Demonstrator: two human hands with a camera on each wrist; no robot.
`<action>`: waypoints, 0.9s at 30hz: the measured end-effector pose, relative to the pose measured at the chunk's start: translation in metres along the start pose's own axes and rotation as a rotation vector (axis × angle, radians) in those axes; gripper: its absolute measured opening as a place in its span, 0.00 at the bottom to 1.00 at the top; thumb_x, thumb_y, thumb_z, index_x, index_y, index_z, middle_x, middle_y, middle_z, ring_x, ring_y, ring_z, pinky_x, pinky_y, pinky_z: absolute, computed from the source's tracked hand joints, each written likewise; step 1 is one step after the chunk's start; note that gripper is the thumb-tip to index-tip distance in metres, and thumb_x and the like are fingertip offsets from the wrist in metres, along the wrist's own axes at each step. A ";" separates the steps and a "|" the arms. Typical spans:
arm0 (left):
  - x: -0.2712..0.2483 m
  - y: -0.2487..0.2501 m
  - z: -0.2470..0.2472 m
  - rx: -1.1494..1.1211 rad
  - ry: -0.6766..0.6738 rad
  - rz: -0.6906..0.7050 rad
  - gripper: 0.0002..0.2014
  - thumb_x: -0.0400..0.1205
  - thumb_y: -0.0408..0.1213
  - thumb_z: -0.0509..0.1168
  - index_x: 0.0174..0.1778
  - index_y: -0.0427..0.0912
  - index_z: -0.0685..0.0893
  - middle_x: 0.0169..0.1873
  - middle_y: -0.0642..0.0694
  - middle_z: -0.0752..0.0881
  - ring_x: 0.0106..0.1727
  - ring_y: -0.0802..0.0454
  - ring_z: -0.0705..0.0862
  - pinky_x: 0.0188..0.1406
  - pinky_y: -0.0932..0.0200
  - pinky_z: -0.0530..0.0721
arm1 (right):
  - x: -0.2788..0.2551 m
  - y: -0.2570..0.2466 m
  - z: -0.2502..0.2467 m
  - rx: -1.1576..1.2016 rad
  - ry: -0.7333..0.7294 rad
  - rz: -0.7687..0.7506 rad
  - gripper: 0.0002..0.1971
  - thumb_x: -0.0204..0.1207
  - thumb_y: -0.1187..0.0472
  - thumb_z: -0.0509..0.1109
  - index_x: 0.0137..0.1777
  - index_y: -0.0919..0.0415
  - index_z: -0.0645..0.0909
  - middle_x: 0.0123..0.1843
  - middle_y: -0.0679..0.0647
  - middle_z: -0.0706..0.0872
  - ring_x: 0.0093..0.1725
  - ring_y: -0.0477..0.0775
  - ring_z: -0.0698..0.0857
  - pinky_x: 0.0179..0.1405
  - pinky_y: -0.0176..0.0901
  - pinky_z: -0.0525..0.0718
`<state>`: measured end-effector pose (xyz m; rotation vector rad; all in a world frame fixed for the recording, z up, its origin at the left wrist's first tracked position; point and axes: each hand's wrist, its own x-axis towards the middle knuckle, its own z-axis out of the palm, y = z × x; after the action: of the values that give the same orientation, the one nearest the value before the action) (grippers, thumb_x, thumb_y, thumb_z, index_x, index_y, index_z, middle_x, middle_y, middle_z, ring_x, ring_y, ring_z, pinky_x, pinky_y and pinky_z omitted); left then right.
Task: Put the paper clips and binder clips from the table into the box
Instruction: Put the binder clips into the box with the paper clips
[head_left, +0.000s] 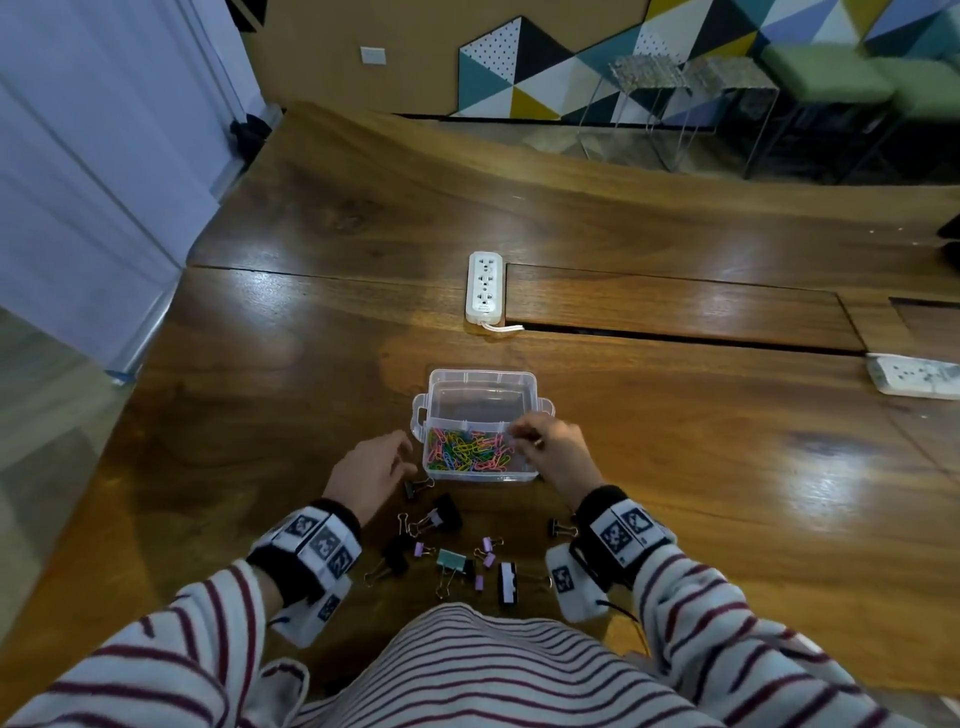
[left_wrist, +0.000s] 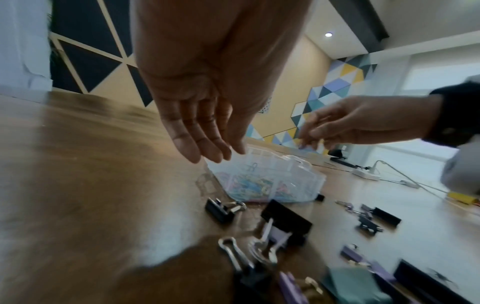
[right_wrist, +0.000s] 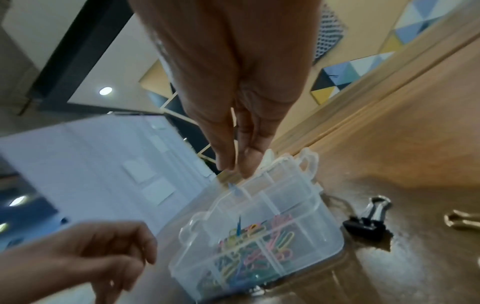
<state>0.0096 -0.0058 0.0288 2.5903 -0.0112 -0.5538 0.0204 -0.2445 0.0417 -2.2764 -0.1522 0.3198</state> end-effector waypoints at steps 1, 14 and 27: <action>-0.008 0.001 0.002 0.033 -0.010 0.019 0.09 0.81 0.39 0.62 0.57 0.47 0.77 0.51 0.53 0.85 0.46 0.62 0.79 0.46 0.66 0.81 | -0.002 -0.003 0.004 -0.081 -0.019 -0.053 0.09 0.77 0.66 0.65 0.57 0.62 0.80 0.57 0.57 0.83 0.55 0.53 0.83 0.56 0.43 0.85; -0.024 0.025 0.058 0.329 -0.089 0.317 0.26 0.79 0.44 0.65 0.72 0.44 0.67 0.67 0.43 0.71 0.68 0.48 0.71 0.60 0.55 0.80 | -0.087 0.033 0.048 -0.689 -0.532 -0.440 0.19 0.75 0.63 0.61 0.66 0.56 0.69 0.62 0.61 0.75 0.59 0.61 0.75 0.45 0.51 0.83; -0.022 0.009 0.047 -0.001 -0.182 0.191 0.15 0.85 0.42 0.56 0.64 0.42 0.78 0.58 0.44 0.79 0.45 0.59 0.75 0.52 0.61 0.75 | 0.021 -0.010 -0.019 1.117 -0.130 0.464 0.14 0.83 0.63 0.57 0.64 0.71 0.71 0.51 0.64 0.85 0.49 0.57 0.85 0.46 0.42 0.85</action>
<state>-0.0276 -0.0328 0.0035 2.4943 -0.3150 -0.7138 0.0454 -0.2476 0.0575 -1.1534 0.4090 0.6053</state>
